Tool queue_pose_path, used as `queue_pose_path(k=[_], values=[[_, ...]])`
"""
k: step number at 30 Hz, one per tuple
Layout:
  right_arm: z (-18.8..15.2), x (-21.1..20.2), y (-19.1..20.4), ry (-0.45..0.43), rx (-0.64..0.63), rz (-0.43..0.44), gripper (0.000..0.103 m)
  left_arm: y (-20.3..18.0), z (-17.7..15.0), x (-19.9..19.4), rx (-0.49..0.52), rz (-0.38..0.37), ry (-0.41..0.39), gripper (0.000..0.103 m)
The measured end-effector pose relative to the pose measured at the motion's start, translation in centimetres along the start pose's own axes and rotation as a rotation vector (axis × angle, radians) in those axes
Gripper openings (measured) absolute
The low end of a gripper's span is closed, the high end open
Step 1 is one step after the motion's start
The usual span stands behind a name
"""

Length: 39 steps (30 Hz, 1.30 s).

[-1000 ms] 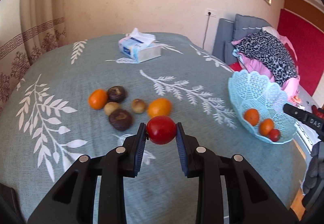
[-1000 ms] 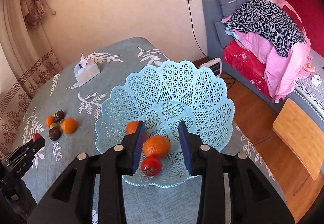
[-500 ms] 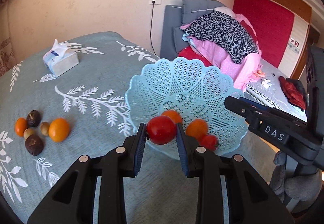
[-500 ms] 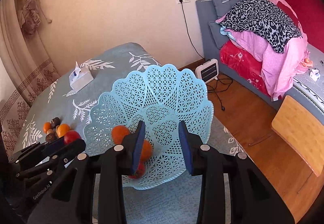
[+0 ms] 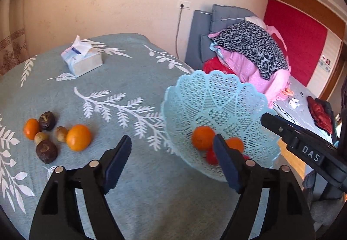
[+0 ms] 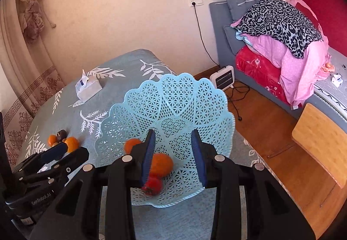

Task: Organize fruits
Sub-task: 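Lower the tomato into the blue basket and open the left gripper, then grasp the dark brown round fruit with the left gripper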

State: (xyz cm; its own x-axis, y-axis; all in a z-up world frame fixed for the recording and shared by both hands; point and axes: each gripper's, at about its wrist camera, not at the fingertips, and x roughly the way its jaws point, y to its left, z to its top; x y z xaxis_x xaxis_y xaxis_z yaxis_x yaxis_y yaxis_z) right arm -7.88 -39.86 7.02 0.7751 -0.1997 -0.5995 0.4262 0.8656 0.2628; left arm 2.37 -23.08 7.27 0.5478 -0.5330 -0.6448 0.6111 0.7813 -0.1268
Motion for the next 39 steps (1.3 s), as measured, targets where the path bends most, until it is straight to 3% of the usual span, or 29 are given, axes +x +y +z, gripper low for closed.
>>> queue_pose_path(k=[9,13,20,31,39], values=[[0.1,0.6,5.4,0.007,-0.072,0.089,0.035,6.5,0.0,-2.3,-0.089,0.199,-0.066,0.085],[-0.6,1.1,8.5,0.017,-0.128,0.143,0.046,9.7,-0.3,-2.6,-0.131,0.304,-0.060,0.085],[-2.0,1.8,13.1,0.036,-0.231,0.223,0.046,14.4,-1.0,-2.0,-0.234,0.397,-0.028,0.085],[-3.3,3.2,14.9,0.098,-0.264,0.278,0.046,16.2,-1.9,0.8,-0.267,0.417,0.051,0.085],[-3.8,4.2,15.7,0.128,-0.283,0.302,0.046,17.1,-2.1,2.5,-0.292,0.387,0.102,0.084]])
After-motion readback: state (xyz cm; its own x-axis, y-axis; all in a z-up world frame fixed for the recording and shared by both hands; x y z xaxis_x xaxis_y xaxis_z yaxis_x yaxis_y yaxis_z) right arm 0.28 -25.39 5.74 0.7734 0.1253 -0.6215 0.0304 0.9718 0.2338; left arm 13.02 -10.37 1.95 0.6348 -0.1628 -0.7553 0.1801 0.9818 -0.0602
